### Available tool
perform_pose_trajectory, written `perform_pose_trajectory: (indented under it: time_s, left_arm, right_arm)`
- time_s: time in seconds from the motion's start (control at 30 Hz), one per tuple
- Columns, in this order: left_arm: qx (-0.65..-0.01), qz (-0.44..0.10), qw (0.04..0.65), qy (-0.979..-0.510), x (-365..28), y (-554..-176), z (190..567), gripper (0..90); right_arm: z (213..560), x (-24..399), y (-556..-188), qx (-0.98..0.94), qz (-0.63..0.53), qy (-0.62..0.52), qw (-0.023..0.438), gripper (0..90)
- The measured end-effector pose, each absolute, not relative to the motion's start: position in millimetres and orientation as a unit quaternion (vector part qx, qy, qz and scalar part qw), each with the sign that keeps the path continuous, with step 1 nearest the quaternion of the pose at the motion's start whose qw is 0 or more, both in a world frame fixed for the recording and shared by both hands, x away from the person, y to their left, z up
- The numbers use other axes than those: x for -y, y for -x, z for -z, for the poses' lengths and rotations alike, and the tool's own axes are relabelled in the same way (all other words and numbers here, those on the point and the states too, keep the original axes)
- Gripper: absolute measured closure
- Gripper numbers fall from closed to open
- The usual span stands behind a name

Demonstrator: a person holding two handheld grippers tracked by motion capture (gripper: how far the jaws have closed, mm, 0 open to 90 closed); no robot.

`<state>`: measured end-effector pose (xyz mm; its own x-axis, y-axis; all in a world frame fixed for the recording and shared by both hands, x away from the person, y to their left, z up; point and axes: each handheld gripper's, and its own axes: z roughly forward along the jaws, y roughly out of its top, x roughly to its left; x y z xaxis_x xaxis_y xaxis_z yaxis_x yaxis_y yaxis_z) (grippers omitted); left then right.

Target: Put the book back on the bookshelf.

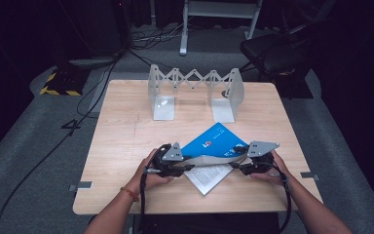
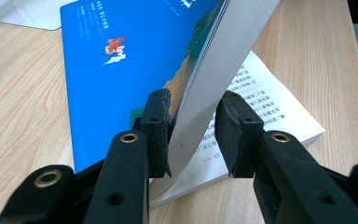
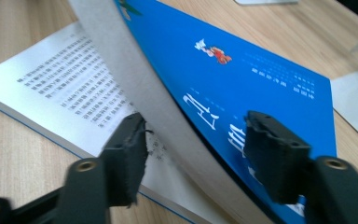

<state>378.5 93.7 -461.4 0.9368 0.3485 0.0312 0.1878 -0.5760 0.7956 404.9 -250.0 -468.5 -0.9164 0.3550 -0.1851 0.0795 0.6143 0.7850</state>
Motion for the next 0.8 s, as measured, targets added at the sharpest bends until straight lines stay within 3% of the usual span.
perform_pose_trajectory:
  time_s: [0.2,0.4,0.67,0.73,0.8]
  left_arm:
    - [-0.163,-0.101,0.430,-0.882,-96,-379,459,64.6]
    - [-0.169,-0.118,0.421,-0.883,-88,-372,457,57.1]
    - [-0.170,-0.158,0.406,-0.884,-53,-362,447,36.2]
    - [-0.185,-0.171,0.408,-0.878,-53,-364,447,40.9]
    - [-0.183,-0.179,0.419,-0.871,-58,-365,446,57.1]
  right_arm:
    - [463,244,-401,-0.882,-0.423,-0.096,0.186,57.4]
    - [461,239,-399,-0.887,-0.409,-0.087,0.193,60.1]
    - [455,223,-398,-0.893,-0.395,-0.081,0.201,63.8]
    - [454,218,-398,-0.893,-0.394,-0.080,0.203,64.5]
    - [453,216,-398,-0.893,-0.392,-0.078,0.204,64.7]
